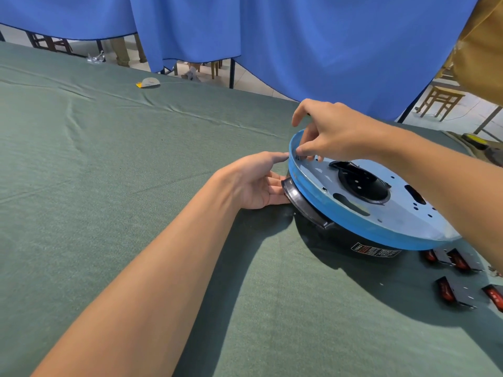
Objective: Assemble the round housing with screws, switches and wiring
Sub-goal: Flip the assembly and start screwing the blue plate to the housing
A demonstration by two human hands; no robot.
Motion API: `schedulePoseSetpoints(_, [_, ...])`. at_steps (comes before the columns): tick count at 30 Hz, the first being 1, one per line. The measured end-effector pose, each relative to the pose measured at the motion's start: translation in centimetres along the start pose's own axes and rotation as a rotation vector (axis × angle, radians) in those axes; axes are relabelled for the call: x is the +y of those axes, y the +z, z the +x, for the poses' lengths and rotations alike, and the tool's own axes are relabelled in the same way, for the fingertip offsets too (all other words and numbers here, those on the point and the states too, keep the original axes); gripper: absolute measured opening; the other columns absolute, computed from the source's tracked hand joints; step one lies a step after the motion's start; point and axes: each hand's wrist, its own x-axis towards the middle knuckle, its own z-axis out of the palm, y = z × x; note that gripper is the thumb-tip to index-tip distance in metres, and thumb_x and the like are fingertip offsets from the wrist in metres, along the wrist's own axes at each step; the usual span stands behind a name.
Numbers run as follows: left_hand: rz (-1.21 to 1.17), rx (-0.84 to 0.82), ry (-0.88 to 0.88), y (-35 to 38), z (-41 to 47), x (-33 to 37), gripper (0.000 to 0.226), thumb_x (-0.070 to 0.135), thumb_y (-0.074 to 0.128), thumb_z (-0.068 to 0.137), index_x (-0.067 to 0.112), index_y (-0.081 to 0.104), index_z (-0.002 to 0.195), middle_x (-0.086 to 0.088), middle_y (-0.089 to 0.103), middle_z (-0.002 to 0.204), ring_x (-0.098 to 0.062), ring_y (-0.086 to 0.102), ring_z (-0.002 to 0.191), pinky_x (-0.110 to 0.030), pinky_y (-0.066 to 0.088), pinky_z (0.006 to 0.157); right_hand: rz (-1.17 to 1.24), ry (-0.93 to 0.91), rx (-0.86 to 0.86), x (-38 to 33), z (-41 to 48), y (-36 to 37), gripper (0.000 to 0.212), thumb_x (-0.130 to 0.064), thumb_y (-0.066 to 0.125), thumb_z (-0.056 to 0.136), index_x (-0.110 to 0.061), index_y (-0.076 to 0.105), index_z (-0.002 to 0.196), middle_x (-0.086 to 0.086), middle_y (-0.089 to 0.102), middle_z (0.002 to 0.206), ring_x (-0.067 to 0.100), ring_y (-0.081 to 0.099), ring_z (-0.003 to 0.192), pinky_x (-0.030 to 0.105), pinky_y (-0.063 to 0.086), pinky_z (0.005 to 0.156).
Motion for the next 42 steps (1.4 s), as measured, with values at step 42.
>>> schedulePoseSetpoints(42, [0.002, 0.015, 0.024, -0.2, 0.2, -0.3, 0.042, 0.03, 0.057, 0.097, -0.008, 0.049, 0.114, -0.015, 0.066, 0.068, -0.023, 0.066, 0.052, -0.031, 0.056, 0.051, -0.099, -0.12, 0.055, 0.2, -1.1, 0.7, 0.006, -0.022, 0.071, 0.085, -0.02, 0.076, 0.088, -0.013, 0.062, 0.071, 0.012, 0.06, 0.078, 0.026, 0.047, 0.071])
